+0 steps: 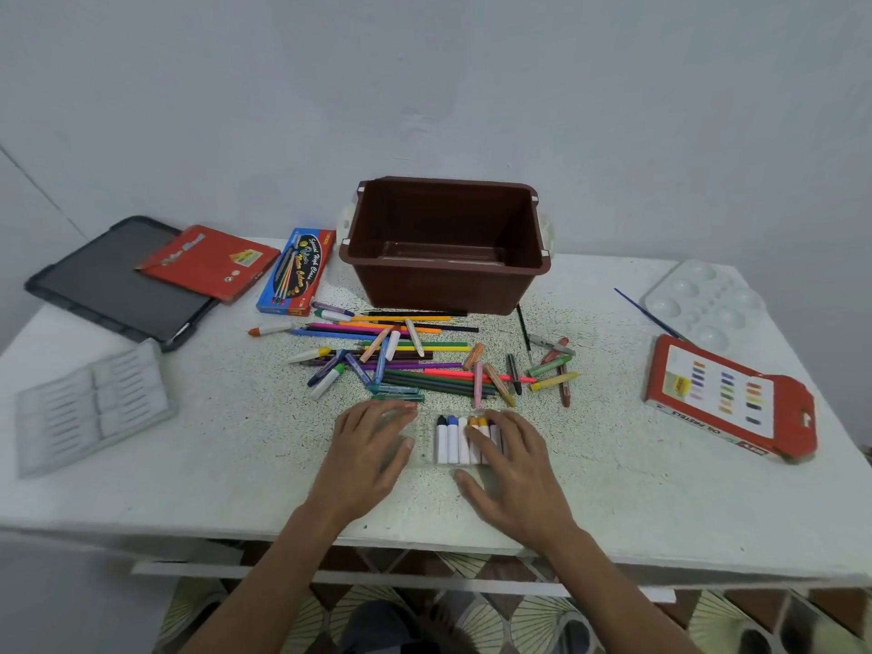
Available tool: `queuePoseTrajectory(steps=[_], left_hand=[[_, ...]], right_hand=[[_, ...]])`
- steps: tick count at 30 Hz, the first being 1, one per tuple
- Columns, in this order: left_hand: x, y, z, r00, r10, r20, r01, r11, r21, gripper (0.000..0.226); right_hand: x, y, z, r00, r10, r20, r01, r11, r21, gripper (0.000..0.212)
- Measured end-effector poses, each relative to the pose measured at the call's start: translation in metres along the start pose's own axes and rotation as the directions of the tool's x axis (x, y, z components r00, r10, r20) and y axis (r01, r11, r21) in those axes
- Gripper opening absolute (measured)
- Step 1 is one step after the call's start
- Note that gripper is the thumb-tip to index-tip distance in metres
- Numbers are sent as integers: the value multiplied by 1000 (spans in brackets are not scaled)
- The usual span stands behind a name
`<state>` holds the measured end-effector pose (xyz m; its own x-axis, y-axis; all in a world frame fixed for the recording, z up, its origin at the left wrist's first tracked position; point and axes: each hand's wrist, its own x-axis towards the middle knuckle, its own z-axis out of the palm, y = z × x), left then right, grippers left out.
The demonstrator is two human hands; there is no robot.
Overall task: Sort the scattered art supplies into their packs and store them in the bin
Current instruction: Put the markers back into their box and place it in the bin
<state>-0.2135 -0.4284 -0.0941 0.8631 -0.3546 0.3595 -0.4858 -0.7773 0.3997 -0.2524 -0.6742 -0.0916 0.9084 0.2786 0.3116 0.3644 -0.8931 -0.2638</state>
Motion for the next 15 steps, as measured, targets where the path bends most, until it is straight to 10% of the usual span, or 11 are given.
queuePoseTrajectory(steps=[10,15], left_hand=[[83,-1,-9,948,-245,-203,259,965,45,23],[139,-9,-18,926,-377,17,352,880,320,28]], right_hand=[[1,-1,-2,1000,-4,-14,4,1000,19,48],[2,-2,-4,1000,1,-9,-1,1000,25,48]])
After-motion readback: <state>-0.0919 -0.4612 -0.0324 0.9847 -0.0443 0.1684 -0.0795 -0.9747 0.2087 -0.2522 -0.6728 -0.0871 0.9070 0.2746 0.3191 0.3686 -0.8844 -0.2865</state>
